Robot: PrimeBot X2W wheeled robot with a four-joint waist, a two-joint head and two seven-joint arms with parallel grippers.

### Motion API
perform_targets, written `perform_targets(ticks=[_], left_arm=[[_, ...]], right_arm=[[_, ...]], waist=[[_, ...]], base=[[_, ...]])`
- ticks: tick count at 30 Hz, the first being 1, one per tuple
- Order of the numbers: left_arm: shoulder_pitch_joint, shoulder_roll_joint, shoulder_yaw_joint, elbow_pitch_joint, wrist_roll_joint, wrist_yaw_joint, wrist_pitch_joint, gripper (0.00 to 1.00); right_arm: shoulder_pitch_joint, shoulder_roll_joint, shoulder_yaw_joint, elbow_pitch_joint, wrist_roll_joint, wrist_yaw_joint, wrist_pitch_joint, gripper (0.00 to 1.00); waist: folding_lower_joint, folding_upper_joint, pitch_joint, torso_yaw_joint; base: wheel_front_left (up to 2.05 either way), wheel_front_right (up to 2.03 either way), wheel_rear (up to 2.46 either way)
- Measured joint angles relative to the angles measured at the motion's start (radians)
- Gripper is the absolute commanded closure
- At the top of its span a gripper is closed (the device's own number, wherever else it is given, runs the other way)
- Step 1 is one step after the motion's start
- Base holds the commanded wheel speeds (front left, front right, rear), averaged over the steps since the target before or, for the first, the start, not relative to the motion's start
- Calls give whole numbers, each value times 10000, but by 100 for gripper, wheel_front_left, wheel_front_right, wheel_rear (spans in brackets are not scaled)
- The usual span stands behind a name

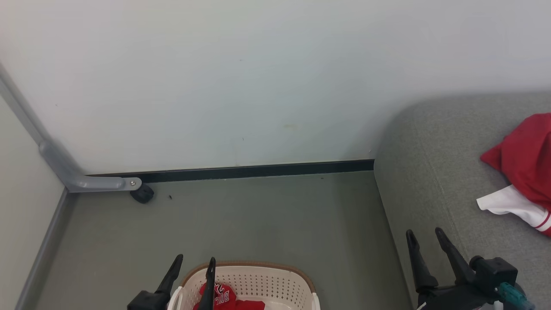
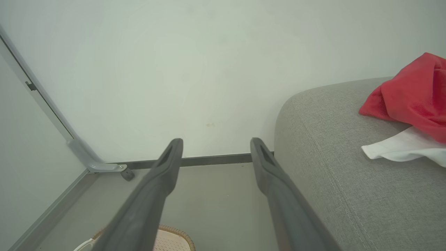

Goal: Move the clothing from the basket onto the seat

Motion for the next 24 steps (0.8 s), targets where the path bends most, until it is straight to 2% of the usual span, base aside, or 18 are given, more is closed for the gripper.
perform_targets(ticks=[13, 24], left_arm=[[688, -2, 623, 207, 2, 86, -73, 0], [869, -127, 1114, 291, 17, 157, -86, 0]], right_arm=[[1160, -15, 58, -859, -376, -322, 0, 0], [1466, -255, -27, -1375, -518, -598, 0, 0]], waist=[[1, 0, -493, 210], [2, 2, -524, 266]], base=[[0, 0, 0], [0, 0, 0]])
